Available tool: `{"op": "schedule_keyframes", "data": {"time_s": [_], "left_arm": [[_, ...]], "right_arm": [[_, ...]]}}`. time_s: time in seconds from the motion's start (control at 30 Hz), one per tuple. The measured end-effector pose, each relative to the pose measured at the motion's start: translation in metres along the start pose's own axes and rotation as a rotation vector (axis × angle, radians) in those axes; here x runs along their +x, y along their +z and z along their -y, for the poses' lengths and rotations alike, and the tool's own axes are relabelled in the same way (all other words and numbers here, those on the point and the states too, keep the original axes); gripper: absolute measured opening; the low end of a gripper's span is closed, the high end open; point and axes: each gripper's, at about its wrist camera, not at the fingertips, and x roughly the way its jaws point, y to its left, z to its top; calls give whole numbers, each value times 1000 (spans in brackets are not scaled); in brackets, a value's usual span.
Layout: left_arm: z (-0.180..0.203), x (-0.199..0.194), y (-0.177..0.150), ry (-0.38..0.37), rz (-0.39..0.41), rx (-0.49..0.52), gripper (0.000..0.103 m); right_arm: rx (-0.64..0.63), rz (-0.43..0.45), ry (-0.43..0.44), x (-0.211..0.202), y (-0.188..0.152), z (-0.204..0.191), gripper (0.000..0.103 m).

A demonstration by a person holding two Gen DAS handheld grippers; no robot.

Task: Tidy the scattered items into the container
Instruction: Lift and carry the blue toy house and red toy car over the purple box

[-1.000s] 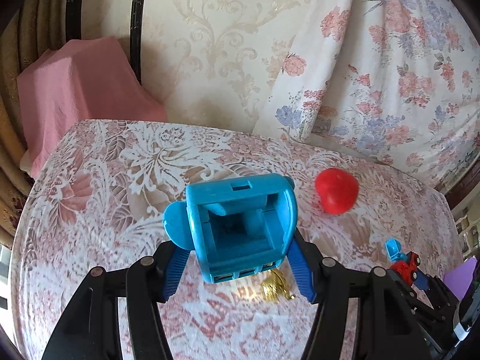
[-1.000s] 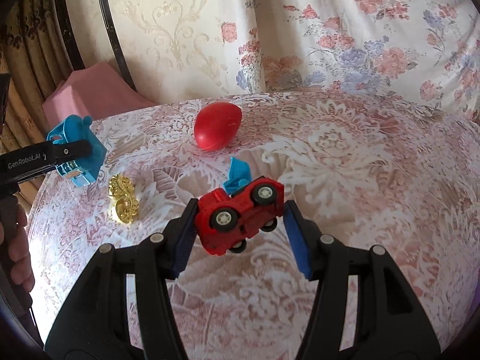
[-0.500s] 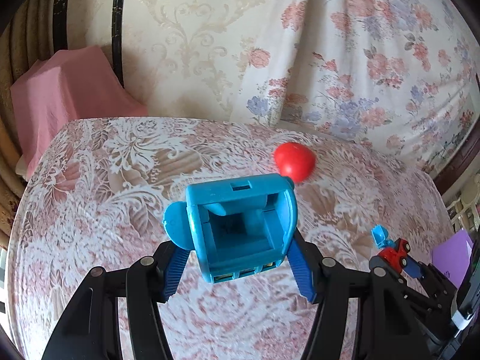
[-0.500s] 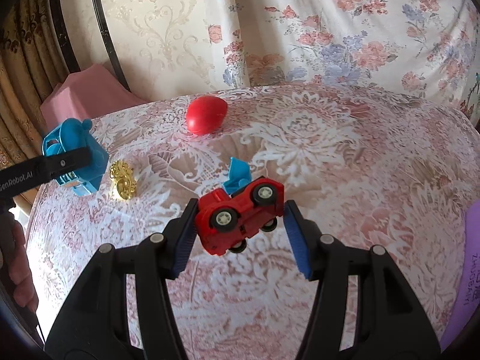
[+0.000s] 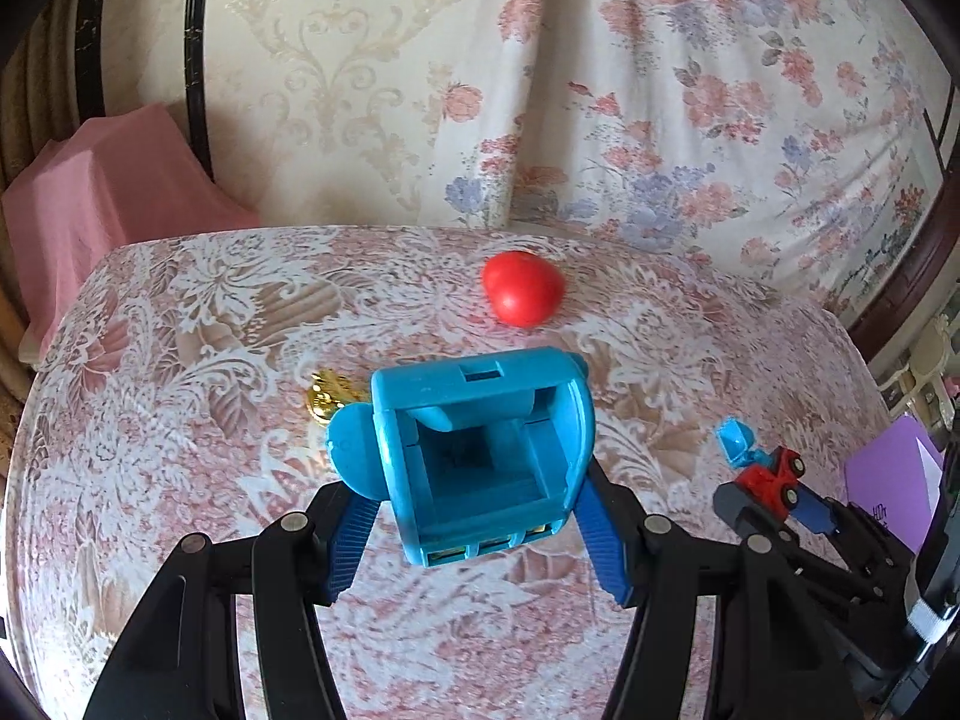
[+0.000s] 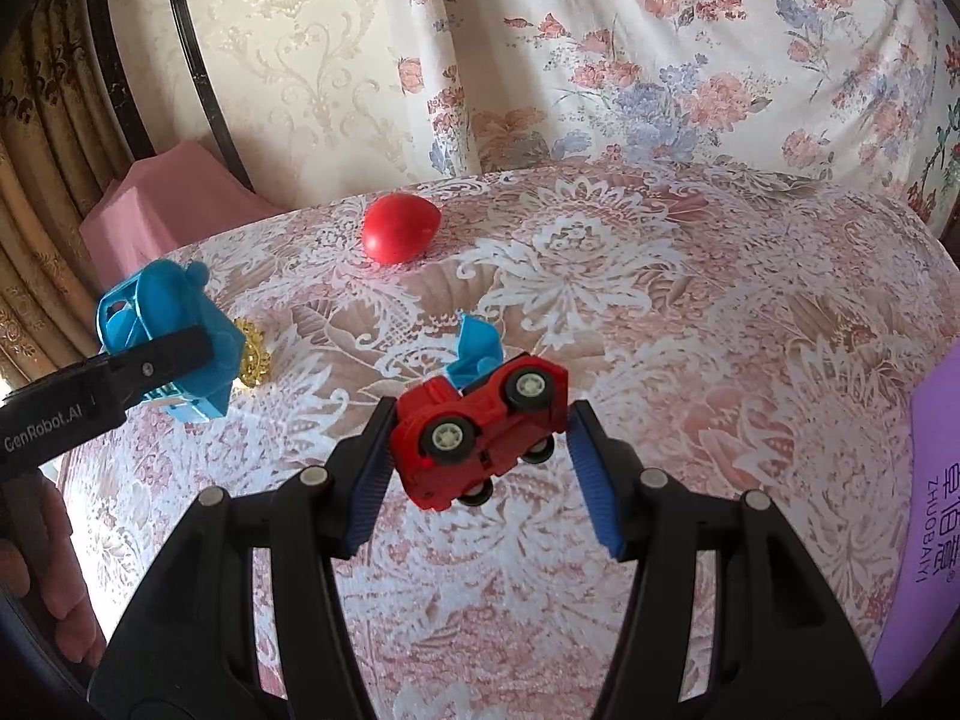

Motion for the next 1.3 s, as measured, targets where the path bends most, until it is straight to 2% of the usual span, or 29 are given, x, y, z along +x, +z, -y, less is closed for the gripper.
{"op": "schedule_keyframes", "data": {"time_s": [1.3], "left_arm": [[29,11,-7,-8,-32,32,61]], "right_arm": [[25,-1,-25,-21,-7,31,59]]}}
